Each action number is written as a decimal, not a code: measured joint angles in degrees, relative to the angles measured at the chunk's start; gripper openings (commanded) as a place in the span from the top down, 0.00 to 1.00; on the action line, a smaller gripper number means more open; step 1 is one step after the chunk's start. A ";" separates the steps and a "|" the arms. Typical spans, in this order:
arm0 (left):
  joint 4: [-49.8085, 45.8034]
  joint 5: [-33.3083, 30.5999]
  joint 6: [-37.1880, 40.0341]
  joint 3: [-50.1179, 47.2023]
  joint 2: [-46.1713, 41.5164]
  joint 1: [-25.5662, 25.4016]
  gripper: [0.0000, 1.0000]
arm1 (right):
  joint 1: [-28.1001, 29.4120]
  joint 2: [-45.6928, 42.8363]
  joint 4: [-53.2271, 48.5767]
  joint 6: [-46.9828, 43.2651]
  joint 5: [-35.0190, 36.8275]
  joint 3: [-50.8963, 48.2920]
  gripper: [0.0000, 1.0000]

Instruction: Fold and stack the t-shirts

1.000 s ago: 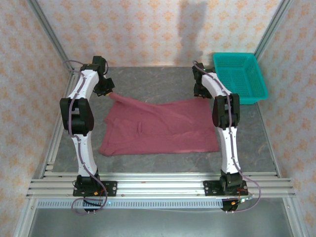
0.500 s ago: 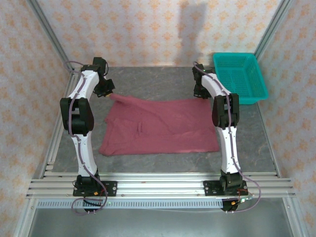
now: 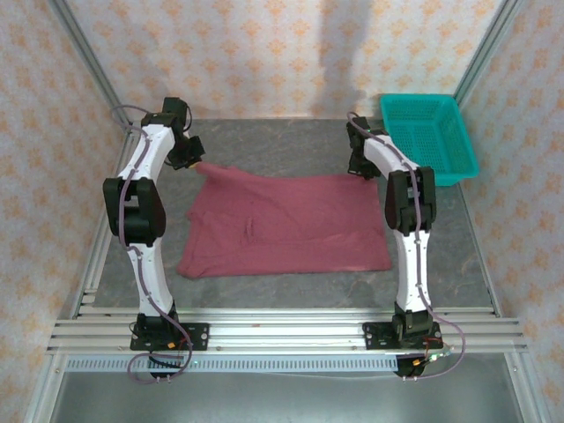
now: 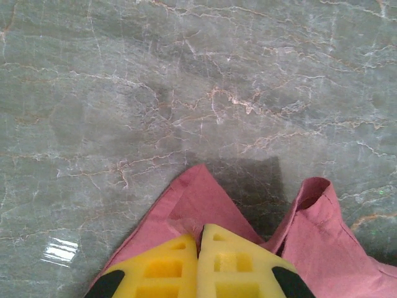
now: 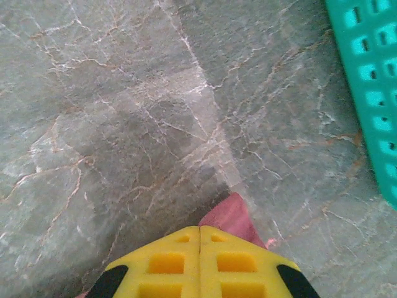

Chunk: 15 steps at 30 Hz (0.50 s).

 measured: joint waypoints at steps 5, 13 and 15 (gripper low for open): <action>0.28 1.03 0.33 -1.73 -1.73 -0.02 1.00 | 0.00 -5.09 3.41 0.00 -0.02 -4.96 1.00; 0.61 1.46 1.29 -6.03 -5.73 -0.02 1.00 | 0.00 -11.93 7.76 -0.07 -0.20 -14.16 1.00; 1.07 1.51 1.31 -8.07 -7.91 -0.02 1.00 | 0.00 -13.55 8.35 -0.07 -0.24 -16.52 1.00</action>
